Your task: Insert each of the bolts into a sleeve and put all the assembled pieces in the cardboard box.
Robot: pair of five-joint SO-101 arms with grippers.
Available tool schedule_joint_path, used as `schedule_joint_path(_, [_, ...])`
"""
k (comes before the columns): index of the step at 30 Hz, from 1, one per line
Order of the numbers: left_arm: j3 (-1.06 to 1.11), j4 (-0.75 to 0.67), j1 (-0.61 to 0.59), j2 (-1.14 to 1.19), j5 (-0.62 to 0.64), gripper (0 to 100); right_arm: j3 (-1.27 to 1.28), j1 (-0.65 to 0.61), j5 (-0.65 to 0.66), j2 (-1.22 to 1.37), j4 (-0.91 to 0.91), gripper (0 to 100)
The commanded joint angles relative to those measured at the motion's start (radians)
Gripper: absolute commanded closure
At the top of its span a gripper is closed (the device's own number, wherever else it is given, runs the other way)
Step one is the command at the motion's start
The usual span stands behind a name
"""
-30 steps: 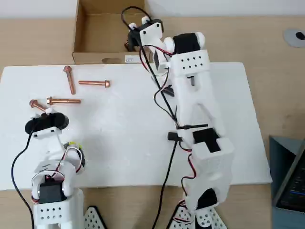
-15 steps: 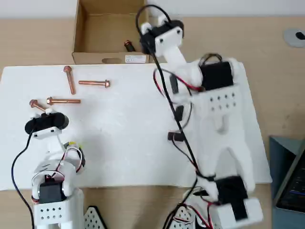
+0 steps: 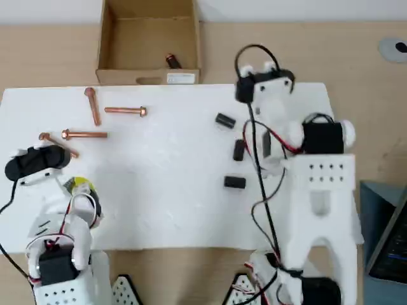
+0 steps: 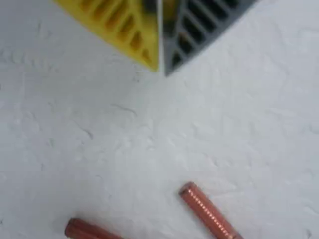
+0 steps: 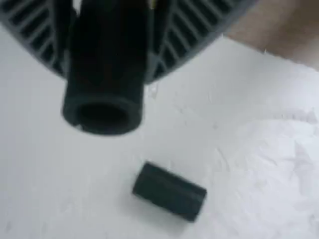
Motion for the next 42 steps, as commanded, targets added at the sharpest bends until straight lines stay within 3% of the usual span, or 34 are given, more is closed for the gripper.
schedule_joint_path(1, [-0.164, 0.072, -0.014, 0.101, 0.0, 99, 0.054, 0.031, -0.046, -0.128, -0.009, 98.8])
schedule_joint_path(5, [-0.301, 0.094, -0.014, 0.262, 0.017, 99, 0.122, 0.033, -0.049, -0.237, -0.025, 98.8])
schedule_joint_path(18, [-0.634, 0.094, -0.017, 0.832, 0.287, 100, 0.205, 0.056, -0.044, -0.383, -0.052, 98.8])
schedule_joint_path(25, [-0.879, 0.094, -0.157, 1.228, 0.454, 100, 0.205, 0.056, -0.048, -0.383, -0.052, 98.8])
schedule_joint_path(34, [-1.172, 0.094, -0.264, 1.626, 0.519, 100, 0.213, 0.056, -0.048, -0.381, -0.057, 98.8])
schedule_joint_path(42, [-1.401, 0.089, -0.264, 1.886, 0.525, 99, 0.225, 0.056, -0.048, -0.381, -0.069, 98.8])
